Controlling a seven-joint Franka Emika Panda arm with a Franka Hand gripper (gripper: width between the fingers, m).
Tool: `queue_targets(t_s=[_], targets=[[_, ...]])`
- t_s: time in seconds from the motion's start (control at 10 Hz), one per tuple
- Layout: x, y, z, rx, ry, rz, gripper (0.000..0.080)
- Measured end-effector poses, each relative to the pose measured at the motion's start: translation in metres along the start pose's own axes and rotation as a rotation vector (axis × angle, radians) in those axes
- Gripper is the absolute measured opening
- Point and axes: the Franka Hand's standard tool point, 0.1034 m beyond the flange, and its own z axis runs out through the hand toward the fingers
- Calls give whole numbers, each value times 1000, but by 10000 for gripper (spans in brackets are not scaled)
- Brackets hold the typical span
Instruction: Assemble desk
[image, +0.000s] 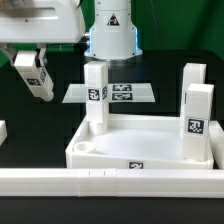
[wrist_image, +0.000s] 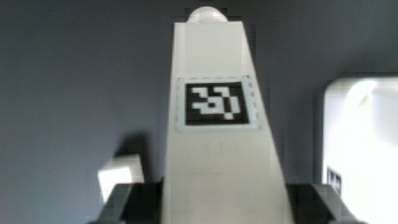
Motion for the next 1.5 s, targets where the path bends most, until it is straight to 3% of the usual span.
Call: queue_targets(t_s=[0.3,0.6,1.0,1.1,1.3,1.4,1.5], targets=[[6,7,1,-39,185,5,290],[40,-32,-22,-14,277,19,290],[42,-36,-21,-15,275,10,290],[48,-52,-25,-5,282,-6,290],[80,-98,-43,21,319,-42,290],[93,-113,-48,20,352,-62,290],[92,-115,-47,21,353,-71,290]])
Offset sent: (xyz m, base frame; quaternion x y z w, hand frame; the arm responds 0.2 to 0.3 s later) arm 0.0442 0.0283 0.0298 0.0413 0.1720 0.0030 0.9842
